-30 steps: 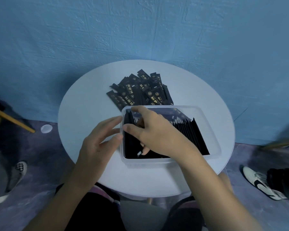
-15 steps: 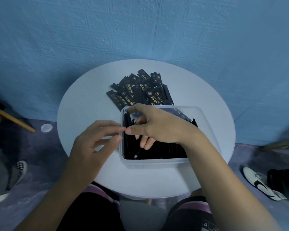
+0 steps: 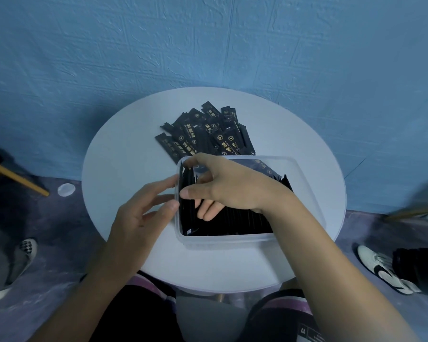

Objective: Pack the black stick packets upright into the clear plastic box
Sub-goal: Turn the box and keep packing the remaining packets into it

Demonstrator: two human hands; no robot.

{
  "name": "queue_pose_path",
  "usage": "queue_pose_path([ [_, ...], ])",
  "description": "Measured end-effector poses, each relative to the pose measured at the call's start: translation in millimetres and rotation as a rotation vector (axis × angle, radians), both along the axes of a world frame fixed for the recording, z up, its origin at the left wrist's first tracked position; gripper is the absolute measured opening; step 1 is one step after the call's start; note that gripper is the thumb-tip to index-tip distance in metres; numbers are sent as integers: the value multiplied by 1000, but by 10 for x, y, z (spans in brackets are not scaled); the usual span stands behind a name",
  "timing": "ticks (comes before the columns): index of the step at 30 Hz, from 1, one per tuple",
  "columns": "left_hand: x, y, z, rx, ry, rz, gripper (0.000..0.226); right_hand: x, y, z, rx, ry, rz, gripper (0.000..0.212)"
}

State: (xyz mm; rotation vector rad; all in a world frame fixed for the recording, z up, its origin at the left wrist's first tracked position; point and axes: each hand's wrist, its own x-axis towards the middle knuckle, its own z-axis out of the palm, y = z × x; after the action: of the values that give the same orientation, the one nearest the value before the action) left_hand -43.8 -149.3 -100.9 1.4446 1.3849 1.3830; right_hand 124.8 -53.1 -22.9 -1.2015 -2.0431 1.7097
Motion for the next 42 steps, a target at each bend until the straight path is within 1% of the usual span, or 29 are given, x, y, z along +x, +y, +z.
queue_pose_path([
  [4, 1, 5, -16, 25, 3, 12, 38, 10, -3, 19, 36, -11, -9, 58],
  [9, 12, 7, -33, 43, -1, 24, 40, -61, -17, -49, 95, -28, -53, 49],
  [16, 9, 15, -40, 42, 1, 14, 35, -47, -19, -44, 72, -12, -42, 50],
  [21, 22, 20, -57, 73, 31, 25, 33, -45, -27, -36, 75, -14, -36, 43],
  [24, 10, 17, -59, 126, 96, 71, 34, -35, -28, -35, 95, -7, -46, 48],
  [28, -15, 16, -12, 256, 300, 107, 21, 32, -30, -25, 74, 24, -21, 52],
  [31, -5, 36, 39, 335, 407, 82, 22, 42, -23, -26, 77, 35, -37, 50],
  [34, 19, 59, 70, 377, 411, 48, 25, 35, -28, -51, 79, 50, -53, 40],
  [36, 38, 74, 66, 364, 379, 32, 25, 43, -23, -76, 79, 61, -58, 35],
  [38, 65, 92, 38, 344, 364, 36, 25, 55, -15, -92, 79, 64, -54, 35],
  [42, 109, 118, -22, 370, 401, 97, 26, 109, 38, -41, 99, 42, -23, 35],
])
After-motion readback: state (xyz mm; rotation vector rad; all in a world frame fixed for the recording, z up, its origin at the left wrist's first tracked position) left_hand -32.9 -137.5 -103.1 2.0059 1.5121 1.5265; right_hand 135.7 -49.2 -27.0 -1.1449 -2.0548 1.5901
